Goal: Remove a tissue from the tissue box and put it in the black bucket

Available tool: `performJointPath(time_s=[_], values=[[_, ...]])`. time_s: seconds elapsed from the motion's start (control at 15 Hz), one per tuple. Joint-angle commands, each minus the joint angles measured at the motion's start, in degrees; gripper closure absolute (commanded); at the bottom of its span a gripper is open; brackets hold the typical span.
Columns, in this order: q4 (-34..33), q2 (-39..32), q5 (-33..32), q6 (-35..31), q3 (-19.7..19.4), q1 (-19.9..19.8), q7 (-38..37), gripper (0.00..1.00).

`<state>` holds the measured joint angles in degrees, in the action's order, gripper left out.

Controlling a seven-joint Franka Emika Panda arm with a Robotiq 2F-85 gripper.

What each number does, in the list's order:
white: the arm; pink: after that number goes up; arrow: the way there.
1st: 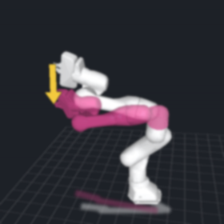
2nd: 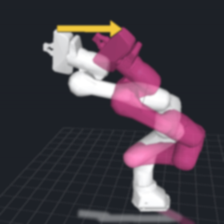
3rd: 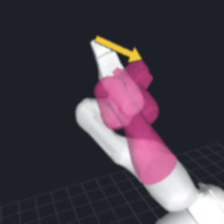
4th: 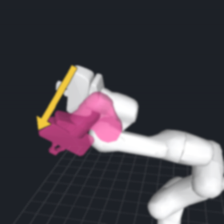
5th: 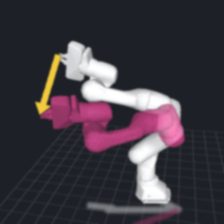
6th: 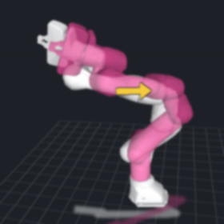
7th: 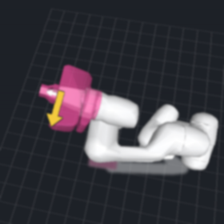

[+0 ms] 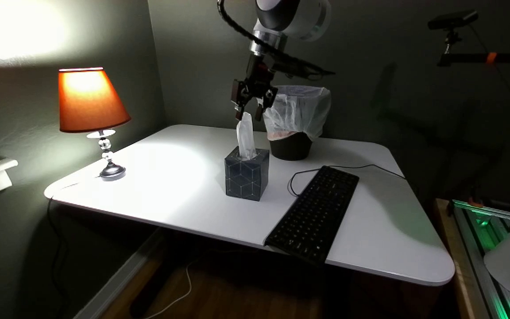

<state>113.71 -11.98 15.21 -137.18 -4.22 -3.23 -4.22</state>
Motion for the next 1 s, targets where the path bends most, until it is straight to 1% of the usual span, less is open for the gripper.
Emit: performJointPath(time_s=[0.0, 0.33, 0.4, 0.6, 0.8, 0.87, 0.93], values=[[-1.4, -0.5, -2.0, 1.4, 0.2, 0.0, -2.8, 0.6], [-1.8, -0.7, -3.4, 0.6, 0.1, 0.1, -3.9, 0.98], [-2.1, -0.7, -3.4, 0.9, 0.1, 0.0, -3.8, 1.0], [-1.5, 0.5, -5.0, -0.2, -0.3, 0.1, -4.9, 1.0], [-0.9, 2.0, -6.3, 0.4, -0.4, 0.1, -5.4, 1.0], [-0.3, 2.6, -7.9, -1.0, -0.8, 0.4, -6.7, 1.0], [0.8, 3.5, -12.1, -4.0, -1.5, 1.1, -8.6, 1.0]])
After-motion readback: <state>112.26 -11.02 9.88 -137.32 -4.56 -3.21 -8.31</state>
